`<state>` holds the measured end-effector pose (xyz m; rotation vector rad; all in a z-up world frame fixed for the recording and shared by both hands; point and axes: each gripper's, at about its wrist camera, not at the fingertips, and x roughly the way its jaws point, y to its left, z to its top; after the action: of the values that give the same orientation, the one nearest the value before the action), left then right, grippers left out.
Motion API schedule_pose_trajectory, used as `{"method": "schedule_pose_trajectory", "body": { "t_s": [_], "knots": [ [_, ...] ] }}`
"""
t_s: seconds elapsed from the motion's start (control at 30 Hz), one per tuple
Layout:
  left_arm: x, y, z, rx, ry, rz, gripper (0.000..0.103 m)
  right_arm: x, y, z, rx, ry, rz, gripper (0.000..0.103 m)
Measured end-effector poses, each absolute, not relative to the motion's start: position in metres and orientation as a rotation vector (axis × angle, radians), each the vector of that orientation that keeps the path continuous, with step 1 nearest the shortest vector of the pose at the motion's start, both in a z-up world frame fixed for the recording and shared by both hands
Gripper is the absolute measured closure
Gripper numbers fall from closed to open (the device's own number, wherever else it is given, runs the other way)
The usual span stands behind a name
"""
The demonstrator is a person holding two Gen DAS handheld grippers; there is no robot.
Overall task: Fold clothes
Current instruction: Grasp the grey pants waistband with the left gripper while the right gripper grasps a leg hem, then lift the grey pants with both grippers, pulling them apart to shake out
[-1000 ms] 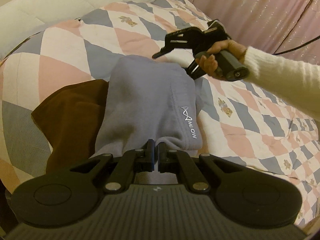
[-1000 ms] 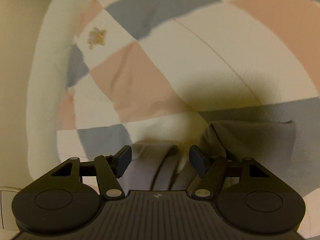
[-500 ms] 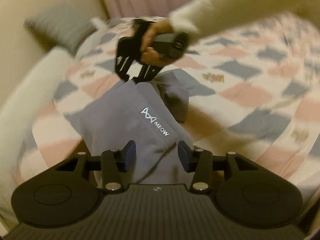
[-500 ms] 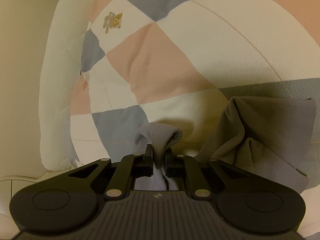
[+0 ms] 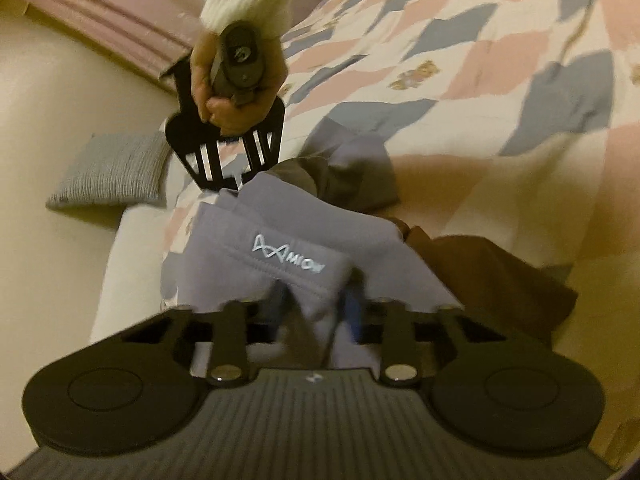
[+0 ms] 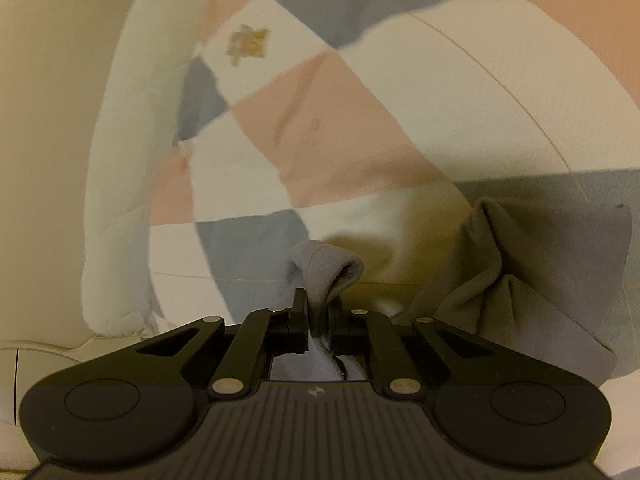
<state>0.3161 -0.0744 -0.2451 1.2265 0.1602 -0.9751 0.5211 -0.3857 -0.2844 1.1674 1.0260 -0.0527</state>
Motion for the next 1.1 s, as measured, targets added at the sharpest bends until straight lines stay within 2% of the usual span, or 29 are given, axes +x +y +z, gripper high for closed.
{"method": "schedule_pose_trajectory", "body": {
  "t_s": [0.03,0.33,0.5,0.63,0.8,0.93,1.0,1.1],
  "knots": [
    [0.317,-0.074,-0.241,1.209,0.163,-0.952,0.094,0.518,-0.386,-0.278,1.159,1.006,-0.05,0.095],
    [0.33,-0.034,-0.132,0.787,0.304,-0.769,0.098,0.434,-0.398,-0.18,1.067,0.754,-0.014,0.096],
    [0.288,0.001,-0.065,0.581,0.296,-0.755,0.098,0.331,-0.407,-0.116,1.089,0.561,-0.019,0.096],
    [0.215,0.024,-0.026,0.456,0.295,-0.857,0.098,0.209,-0.405,-0.078,1.102,0.446,-0.037,0.097],
    [0.097,0.036,-0.016,0.407,0.341,-1.004,0.098,0.033,-0.399,-0.06,1.137,0.407,-0.13,0.097],
    [0.031,0.035,-0.02,0.36,0.428,-1.082,0.098,-0.085,-0.393,-0.045,1.125,0.472,-0.243,0.096],
    [-0.001,0.034,-0.022,0.336,0.472,-1.121,0.098,-0.115,-0.389,-0.039,1.109,0.509,-0.281,0.096],
    [-0.005,0.031,-0.021,0.294,0.483,-1.134,0.098,-0.126,-0.39,-0.032,1.098,0.53,-0.293,0.096]
  ]
}}
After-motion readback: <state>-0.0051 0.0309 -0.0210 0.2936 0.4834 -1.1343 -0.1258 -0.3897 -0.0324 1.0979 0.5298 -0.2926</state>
